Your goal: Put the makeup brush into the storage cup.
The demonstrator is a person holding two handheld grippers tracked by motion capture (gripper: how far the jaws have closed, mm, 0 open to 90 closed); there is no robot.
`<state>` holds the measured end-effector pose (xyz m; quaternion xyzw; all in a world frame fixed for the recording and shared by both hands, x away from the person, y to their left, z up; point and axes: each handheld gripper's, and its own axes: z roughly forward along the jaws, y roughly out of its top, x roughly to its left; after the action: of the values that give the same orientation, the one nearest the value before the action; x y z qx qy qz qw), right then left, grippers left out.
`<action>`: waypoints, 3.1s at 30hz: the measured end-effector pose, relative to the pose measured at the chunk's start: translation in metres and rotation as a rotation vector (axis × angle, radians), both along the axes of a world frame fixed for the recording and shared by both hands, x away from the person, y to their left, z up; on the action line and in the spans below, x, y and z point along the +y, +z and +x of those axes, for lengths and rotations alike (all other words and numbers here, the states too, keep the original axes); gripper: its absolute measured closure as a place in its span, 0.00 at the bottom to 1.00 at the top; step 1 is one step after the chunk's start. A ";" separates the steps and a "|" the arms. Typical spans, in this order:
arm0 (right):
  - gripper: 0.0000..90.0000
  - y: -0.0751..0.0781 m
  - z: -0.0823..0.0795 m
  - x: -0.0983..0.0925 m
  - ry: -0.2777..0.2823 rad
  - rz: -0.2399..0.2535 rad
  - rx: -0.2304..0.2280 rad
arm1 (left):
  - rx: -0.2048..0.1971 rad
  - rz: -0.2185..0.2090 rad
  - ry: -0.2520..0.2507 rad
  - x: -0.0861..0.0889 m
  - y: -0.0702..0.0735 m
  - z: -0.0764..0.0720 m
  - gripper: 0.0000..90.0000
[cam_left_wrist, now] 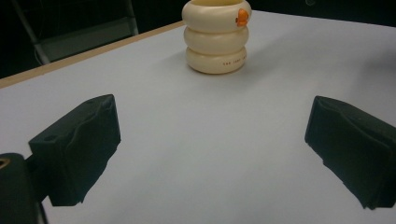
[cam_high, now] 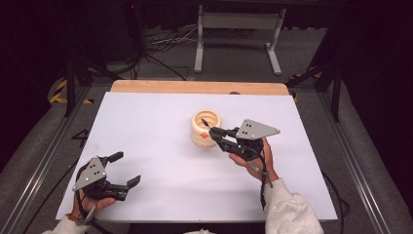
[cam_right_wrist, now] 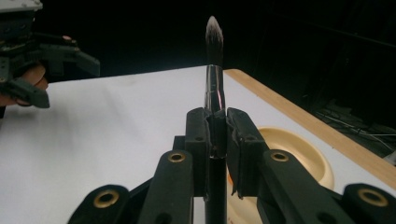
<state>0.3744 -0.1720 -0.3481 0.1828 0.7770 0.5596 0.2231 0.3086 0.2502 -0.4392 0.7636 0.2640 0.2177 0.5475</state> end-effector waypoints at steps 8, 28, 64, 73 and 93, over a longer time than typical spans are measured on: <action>0.89 0.002 0.010 0.000 -0.036 0.051 -0.014 | -0.007 -0.010 -0.010 0.002 0.000 0.000 0.02; 0.89 0.005 0.030 0.005 -0.099 0.121 -0.030 | -0.009 -0.019 0.006 0.004 -0.001 0.000 0.02; 0.89 -0.002 0.076 0.018 -0.213 0.220 -0.032 | -0.015 -0.041 -0.012 0.007 -0.002 0.001 0.02; 0.89 -0.019 0.091 0.016 -0.240 0.265 0.002 | -0.012 -0.046 -0.009 0.007 -0.001 0.001 0.02; 0.89 -0.042 0.093 0.029 -0.256 0.219 0.032 | -0.007 -0.043 -0.018 0.007 -0.002 0.002 0.02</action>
<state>0.4679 -0.1425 -0.3904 0.3126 0.6850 0.6050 0.2588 0.3103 0.2573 -0.4409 0.7533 0.2598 0.2095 0.5667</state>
